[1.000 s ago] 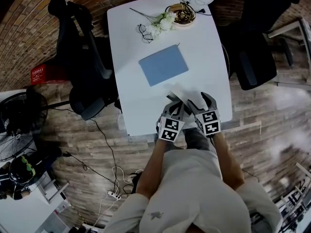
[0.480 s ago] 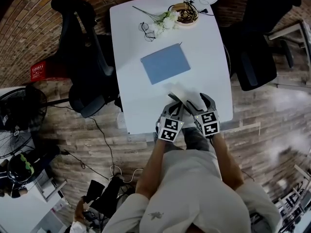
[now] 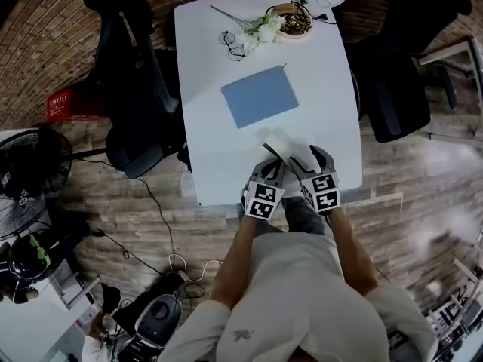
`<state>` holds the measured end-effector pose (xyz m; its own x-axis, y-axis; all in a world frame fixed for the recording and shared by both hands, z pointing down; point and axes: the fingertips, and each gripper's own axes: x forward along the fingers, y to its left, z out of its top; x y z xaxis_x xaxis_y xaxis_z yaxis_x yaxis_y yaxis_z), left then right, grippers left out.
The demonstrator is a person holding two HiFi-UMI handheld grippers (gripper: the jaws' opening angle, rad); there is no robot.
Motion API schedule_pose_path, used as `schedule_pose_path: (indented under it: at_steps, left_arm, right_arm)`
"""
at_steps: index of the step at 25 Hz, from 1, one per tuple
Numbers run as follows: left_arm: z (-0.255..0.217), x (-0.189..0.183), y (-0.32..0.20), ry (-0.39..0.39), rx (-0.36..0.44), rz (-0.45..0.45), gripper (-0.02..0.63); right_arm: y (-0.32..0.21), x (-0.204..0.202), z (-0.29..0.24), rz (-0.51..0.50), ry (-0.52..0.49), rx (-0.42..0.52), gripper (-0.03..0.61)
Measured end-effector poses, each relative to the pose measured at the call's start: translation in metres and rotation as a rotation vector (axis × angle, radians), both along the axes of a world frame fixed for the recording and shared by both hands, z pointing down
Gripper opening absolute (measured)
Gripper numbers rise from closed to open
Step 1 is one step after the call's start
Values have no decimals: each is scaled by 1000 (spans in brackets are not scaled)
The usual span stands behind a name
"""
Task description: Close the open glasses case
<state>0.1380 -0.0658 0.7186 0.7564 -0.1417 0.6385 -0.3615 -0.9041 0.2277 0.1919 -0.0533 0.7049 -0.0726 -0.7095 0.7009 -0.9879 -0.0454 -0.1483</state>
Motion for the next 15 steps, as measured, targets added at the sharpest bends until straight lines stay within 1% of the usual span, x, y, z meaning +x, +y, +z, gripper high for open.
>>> schedule_pose_path:
  at_steps: [15]
  left_arm:
    - [8,-9,1,-25,-4,-3,5]
  right_arm:
    - [0,-9,5,-26,-1,-9,298]
